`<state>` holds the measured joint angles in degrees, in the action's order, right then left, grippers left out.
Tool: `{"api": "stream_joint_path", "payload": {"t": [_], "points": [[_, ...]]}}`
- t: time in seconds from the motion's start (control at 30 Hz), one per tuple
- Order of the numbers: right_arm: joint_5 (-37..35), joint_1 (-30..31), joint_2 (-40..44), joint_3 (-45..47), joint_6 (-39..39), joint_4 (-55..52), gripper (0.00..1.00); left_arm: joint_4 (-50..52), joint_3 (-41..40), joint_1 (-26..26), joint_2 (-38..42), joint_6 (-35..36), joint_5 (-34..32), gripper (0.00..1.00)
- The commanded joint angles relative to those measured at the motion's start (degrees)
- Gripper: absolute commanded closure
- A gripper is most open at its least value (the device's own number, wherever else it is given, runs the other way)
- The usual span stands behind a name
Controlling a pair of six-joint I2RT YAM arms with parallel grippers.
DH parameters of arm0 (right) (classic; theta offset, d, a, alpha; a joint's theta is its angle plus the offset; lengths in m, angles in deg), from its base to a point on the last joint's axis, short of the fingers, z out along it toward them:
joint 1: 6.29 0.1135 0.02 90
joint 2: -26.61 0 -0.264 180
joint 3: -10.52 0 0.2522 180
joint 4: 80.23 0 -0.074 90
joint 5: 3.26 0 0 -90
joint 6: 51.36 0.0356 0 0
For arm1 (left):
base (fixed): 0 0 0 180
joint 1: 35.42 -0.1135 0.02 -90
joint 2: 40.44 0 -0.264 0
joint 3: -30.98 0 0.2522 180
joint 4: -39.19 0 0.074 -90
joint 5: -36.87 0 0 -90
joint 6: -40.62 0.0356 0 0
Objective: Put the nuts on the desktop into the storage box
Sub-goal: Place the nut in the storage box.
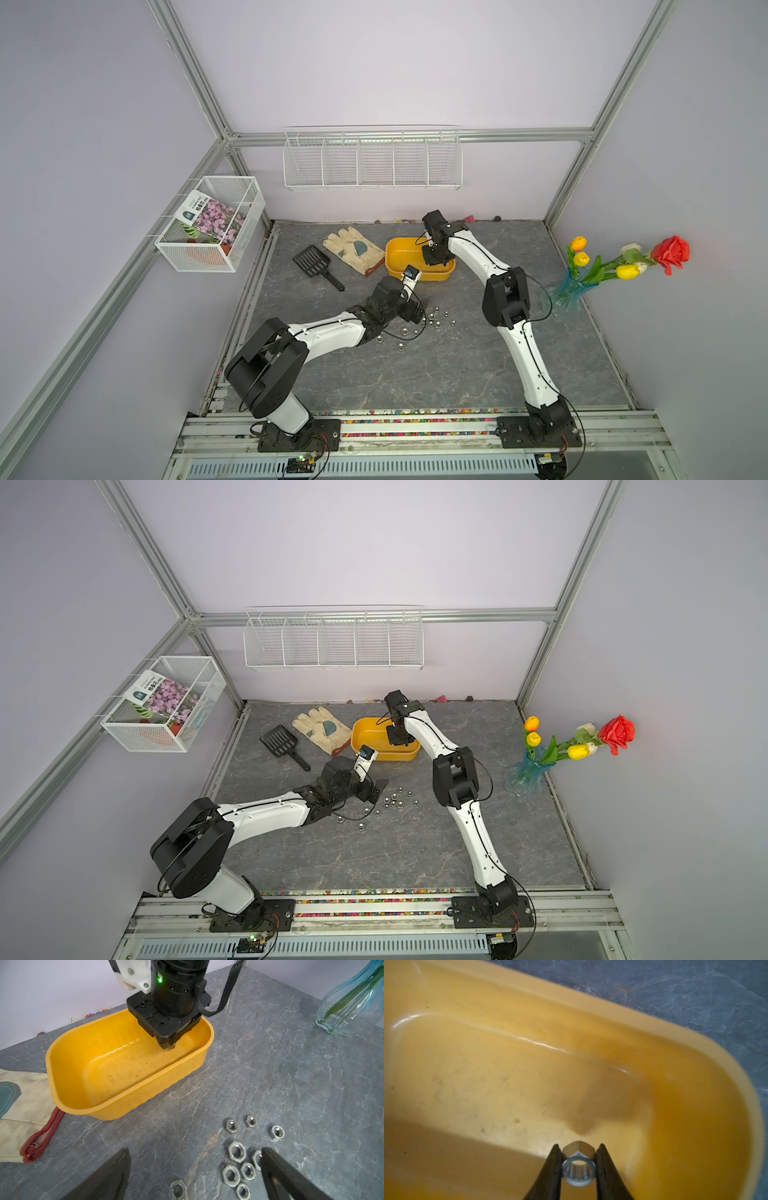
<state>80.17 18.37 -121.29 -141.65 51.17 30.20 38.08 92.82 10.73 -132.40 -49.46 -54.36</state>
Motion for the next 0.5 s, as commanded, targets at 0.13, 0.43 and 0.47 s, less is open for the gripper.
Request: {"api": "stream_joint_path", "payload": {"t": [0.13, 0.43, 0.47], "points": [[1.29, -0.36, -3.37, -2.74, -0.84, 0.09, 0.9, -0.08, 2.41, 0.24, -1.19, 1.65, 0.71, 0.01], [1.56, -0.34, -4.27, -2.14, -0.65, -0.31, 0.73, -0.17, 2.44, 0.24, -2.05, 1.89, 0.97, 0.01], [1.53, -0.35, -4.25, -1.89, -0.67, -0.28, 0.69, -0.23, 2.38, 0.22, -2.04, 1.84, 1.06, 0.01]]}}
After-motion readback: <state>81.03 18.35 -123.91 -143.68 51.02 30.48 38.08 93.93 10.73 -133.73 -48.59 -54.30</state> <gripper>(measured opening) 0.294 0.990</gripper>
